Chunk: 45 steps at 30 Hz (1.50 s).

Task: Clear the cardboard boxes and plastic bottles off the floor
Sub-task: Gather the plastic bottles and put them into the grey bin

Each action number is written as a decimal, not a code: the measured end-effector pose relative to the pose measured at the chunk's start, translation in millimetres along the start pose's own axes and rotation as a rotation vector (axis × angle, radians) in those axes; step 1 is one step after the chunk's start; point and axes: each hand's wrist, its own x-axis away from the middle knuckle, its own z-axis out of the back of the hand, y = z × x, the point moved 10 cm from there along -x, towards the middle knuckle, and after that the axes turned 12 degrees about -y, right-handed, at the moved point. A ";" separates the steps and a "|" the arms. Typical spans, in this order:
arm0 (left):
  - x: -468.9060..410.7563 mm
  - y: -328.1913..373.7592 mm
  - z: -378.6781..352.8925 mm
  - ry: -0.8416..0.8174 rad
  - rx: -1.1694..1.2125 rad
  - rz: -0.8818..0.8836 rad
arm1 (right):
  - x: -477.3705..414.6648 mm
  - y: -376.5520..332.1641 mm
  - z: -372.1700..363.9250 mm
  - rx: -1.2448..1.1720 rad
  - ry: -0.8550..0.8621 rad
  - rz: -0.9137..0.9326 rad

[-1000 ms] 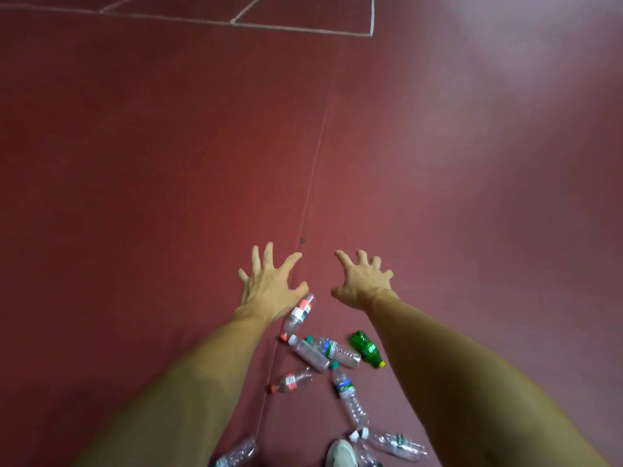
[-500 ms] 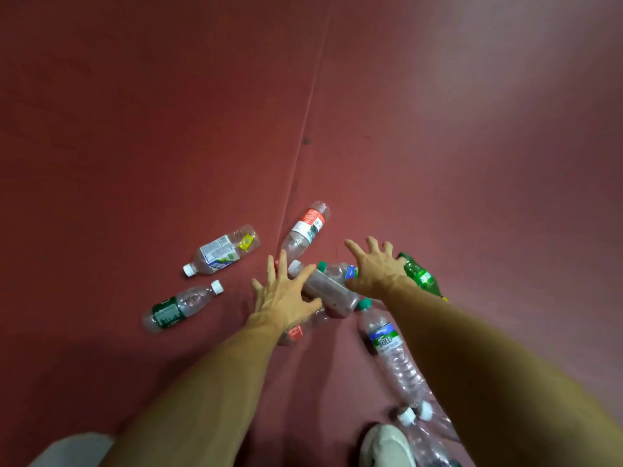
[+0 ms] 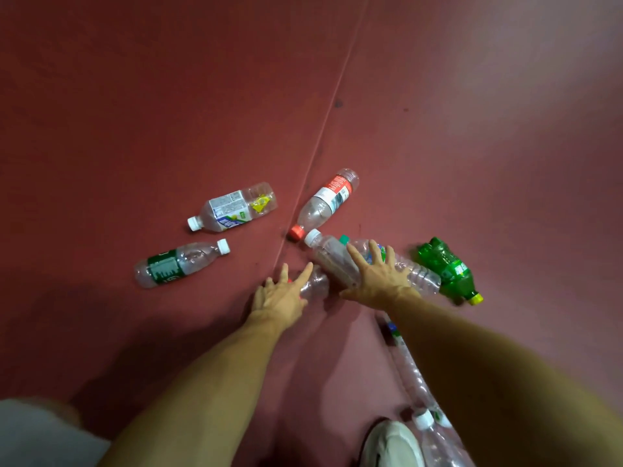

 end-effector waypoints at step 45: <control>22.8 -87.8 13.3 0.108 0.139 0.076 | -10.3 -70.0 -30.1 0.060 -0.087 0.135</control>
